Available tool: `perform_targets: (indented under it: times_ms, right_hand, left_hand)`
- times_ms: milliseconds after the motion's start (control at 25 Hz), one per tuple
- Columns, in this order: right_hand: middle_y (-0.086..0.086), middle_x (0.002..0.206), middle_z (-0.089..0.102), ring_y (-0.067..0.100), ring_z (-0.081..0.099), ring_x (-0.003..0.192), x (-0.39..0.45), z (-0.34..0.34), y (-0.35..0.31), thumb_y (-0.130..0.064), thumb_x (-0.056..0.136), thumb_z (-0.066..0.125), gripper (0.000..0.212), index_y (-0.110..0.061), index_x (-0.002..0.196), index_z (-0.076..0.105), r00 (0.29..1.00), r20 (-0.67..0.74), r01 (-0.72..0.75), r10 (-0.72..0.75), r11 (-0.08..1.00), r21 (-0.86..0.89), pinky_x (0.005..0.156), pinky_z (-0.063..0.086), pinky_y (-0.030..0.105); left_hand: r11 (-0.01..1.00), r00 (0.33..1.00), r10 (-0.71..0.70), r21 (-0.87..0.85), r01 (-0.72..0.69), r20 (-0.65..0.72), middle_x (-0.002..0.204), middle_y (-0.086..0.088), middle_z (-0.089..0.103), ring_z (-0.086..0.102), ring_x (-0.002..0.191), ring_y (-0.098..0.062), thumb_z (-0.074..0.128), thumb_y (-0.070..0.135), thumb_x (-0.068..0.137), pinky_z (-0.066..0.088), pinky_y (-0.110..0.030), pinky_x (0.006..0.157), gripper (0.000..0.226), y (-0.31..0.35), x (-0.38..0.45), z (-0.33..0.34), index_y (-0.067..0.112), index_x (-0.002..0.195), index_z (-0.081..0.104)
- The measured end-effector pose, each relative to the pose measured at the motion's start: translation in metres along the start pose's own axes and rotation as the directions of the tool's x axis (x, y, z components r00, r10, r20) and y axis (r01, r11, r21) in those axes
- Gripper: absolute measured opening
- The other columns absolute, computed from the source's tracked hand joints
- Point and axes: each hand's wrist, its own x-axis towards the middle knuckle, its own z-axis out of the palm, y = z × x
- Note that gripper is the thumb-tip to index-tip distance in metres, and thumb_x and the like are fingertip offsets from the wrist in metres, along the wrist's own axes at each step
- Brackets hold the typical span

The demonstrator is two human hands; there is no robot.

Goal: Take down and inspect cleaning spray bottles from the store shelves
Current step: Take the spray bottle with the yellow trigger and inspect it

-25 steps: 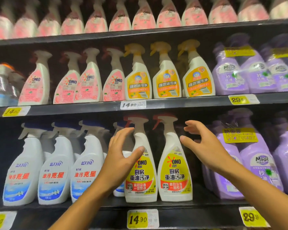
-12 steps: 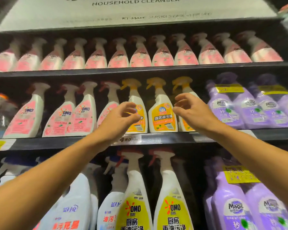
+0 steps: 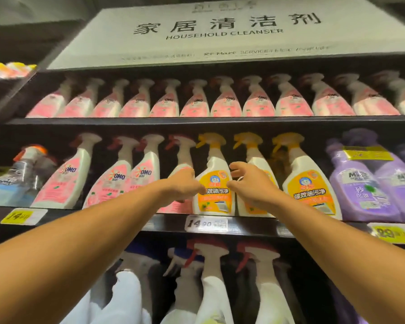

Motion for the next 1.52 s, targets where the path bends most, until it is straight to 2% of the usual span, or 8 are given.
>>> perform_targets:
  times_ms: [160,400,600,800,880,1240,1360,1520]
  right_hand:
    - [-0.002,0.140,0.058,0.014,0.061,0.106,-0.004,0.017,0.008,-0.030,0.089,0.066,0.063,-0.030,0.147,0.042,1.000,0.003,0.013,-0.013,0.997,-0.070,0.084,0.052,0.029]
    - [-0.005,0.129,0.063,0.015,0.065,0.102,-0.009,0.026,0.009,-0.030,0.091,0.066,0.061,-0.034,0.147,0.041,1.000,-0.011,0.022,-0.023,0.999,-0.037,0.085,0.058,0.035]
    - [-0.022,0.103,0.057,0.002,0.059,0.082,-0.011,0.019,0.010,-0.036,0.094,0.065,0.045,-0.033,0.136,0.050,1.000,-0.018,-0.002,0.003,0.999,0.053,0.063,0.043,0.016]
    - [-0.016,0.103,0.067,0.010,0.067,0.094,-0.014,0.020,-0.006,-0.042,0.096,0.060,0.022,-0.041,0.115,0.049,0.999,0.032,0.001,-0.008,0.977,0.212,0.077,0.055,0.030]
    - [-0.019,0.100,0.067,0.006,0.068,0.090,-0.018,0.018,-0.015,-0.039,0.095,0.062,0.023,-0.044,0.113,0.049,1.000,0.019,0.003,-0.010,0.946,0.323,0.070,0.054,0.022]
    - [-0.008,0.092,0.069,0.008,0.075,0.072,-0.052,-0.001,-0.037,-0.018,0.085,0.077,0.039,-0.032,0.109,0.049,0.981,0.183,-0.178,0.070,0.717,0.674,0.049,0.056,0.025]
    - [-0.013,0.082,0.074,0.012,0.075,0.075,-0.074,-0.005,-0.041,-0.013,0.081,0.080,0.038,-0.031,0.102,0.055,0.966,0.255,-0.217,0.046,0.676,0.704,0.050,0.057,0.028]
    - [-0.008,0.097,0.073,0.014,0.075,0.082,-0.110,-0.004,-0.051,-0.028,0.087,0.075,0.040,-0.021,0.120,0.055,0.957,0.278,-0.269,0.085,0.623,0.735,0.060,0.062,0.033]
  left_hand:
    - [0.978,0.989,-0.095,-0.177,0.115,0.115,0.101,-0.013,0.070,0.066,0.074,-0.018,0.067,0.027,0.091,0.055,-0.029,0.063,0.029,-0.010,0.008,0.007,0.007,0.109,0.056]
    - [0.953,0.992,-0.046,-0.293,0.078,0.116,0.089,-0.007,0.071,0.070,0.062,-0.015,0.067,0.019,0.092,0.054,-0.028,0.052,0.016,-0.023,0.014,0.013,0.015,0.095,0.052]
    - [0.893,0.994,-0.099,-0.436,0.110,0.047,0.088,-0.012,0.068,0.070,0.068,-0.025,0.064,0.007,0.092,0.056,-0.034,0.054,0.011,-0.028,0.014,0.007,0.012,0.095,0.055]
    - [0.882,0.997,-0.074,-0.466,0.073,0.016,0.079,-0.008,0.069,0.068,0.051,-0.017,0.064,0.004,0.090,0.053,-0.028,0.045,0.006,-0.020,0.009,-0.017,0.009,0.093,0.065]
    - [0.887,0.998,-0.064,-0.456,0.069,0.026,0.079,-0.006,0.070,0.068,0.048,-0.014,0.064,0.006,0.091,0.053,-0.026,0.043,0.005,-0.015,0.002,-0.027,0.011,0.092,0.066]
    - [0.849,0.997,-0.060,-0.523,0.072,0.040,0.093,-0.008,0.077,0.076,0.075,-0.021,0.068,0.014,0.089,0.057,-0.030,0.053,0.023,-0.017,-0.060,-0.035,0.010,0.112,0.066]
    - [0.819,0.997,-0.075,-0.569,0.077,0.028,0.094,-0.006,0.078,0.076,0.080,-0.023,0.067,0.011,0.089,0.058,-0.030,0.055,0.025,-0.024,-0.090,-0.025,0.011,0.114,0.065]
    - [0.761,0.992,-0.122,-0.644,0.078,-0.023,0.093,-0.006,0.077,0.076,0.080,-0.023,0.068,0.008,0.088,0.058,-0.030,0.055,0.027,-0.030,-0.140,-0.005,0.011,0.115,0.065]
